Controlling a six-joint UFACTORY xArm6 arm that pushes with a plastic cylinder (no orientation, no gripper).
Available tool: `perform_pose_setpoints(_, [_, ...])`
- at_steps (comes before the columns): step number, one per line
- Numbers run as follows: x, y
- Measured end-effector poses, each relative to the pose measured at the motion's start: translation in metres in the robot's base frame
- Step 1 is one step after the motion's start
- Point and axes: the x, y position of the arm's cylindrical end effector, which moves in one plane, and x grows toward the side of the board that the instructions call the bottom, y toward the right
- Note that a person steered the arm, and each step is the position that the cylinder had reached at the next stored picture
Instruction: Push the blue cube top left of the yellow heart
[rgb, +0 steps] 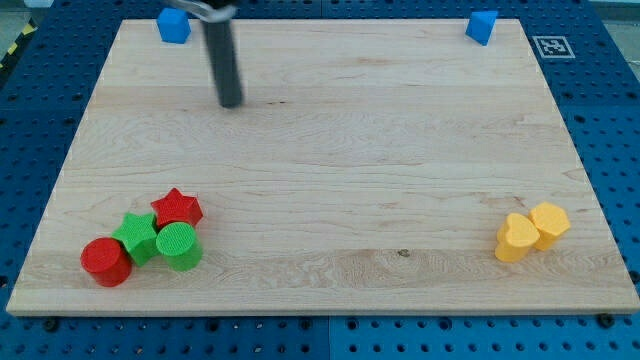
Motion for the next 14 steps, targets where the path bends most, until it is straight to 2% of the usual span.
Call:
perform_pose_setpoints(1, [-0.058, -0.101])
perform_pose_setpoints(2, [-0.085, -0.146])
perform_pose_setpoints(3, [-0.092, -0.140])
perform_pose_setpoints(4, [-0.117, -0.124])
perform_pose_setpoints(6, [-0.129, -0.081])
perform_pose_setpoints(11, [-0.123, 0.068])
perform_pose_setpoints(12, [-0.120, 0.087])
perform_pose_setpoints(14, [-0.080, 0.095])
